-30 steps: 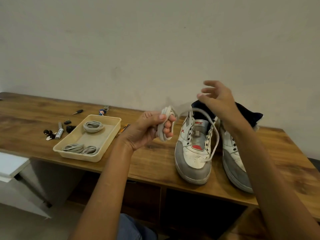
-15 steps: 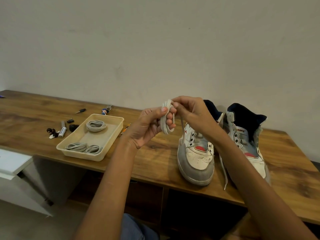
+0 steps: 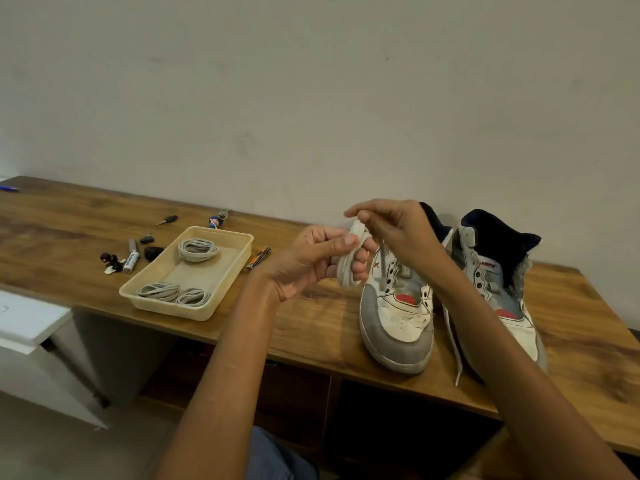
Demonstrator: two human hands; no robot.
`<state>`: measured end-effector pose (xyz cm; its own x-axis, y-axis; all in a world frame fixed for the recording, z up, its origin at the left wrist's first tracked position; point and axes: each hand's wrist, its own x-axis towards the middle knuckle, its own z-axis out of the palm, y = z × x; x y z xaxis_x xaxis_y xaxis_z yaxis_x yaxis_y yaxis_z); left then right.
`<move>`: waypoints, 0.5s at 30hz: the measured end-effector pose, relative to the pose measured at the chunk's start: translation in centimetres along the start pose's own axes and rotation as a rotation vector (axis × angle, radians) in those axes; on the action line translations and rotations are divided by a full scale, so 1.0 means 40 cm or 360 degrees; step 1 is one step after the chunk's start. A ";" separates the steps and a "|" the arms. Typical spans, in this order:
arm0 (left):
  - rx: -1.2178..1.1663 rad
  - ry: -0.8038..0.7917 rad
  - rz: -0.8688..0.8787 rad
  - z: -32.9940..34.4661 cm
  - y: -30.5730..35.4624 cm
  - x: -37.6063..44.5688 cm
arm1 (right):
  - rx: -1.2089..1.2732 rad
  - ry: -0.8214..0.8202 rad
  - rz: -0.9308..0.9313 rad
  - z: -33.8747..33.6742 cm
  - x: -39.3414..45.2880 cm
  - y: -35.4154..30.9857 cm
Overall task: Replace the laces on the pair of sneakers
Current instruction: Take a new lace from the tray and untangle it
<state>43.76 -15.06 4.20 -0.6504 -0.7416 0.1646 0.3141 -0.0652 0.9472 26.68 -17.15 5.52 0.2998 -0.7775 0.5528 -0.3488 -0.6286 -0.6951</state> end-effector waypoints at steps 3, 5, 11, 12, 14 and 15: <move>-0.0194 0.0151 0.0168 -0.008 -0.001 0.008 | 0.0180 -0.0167 0.0101 0.051 -0.010 -0.005; -0.0384 0.0348 0.0295 -0.013 0.006 0.015 | 0.0361 -0.0167 0.0247 0.076 -0.015 -0.018; -0.0734 0.0823 0.0505 -0.021 0.017 0.023 | 0.0424 -0.0110 0.0418 0.091 -0.021 -0.035; -0.0737 0.0858 0.0522 -0.020 0.018 0.022 | 0.0285 -0.0139 0.0383 0.087 -0.020 -0.032; -0.0791 0.0918 0.0574 -0.019 0.022 0.021 | 0.0005 -0.0268 0.0342 0.078 -0.014 -0.028; -0.0830 0.0944 0.0606 -0.019 0.024 0.021 | -0.0109 -0.0363 0.0349 0.073 -0.012 -0.026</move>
<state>44.03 -16.25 5.02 -0.0155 -0.9905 0.1366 0.8072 0.0682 0.5863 29.50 -16.06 4.63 0.3993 -0.8759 0.2708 -0.4838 -0.4522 -0.7493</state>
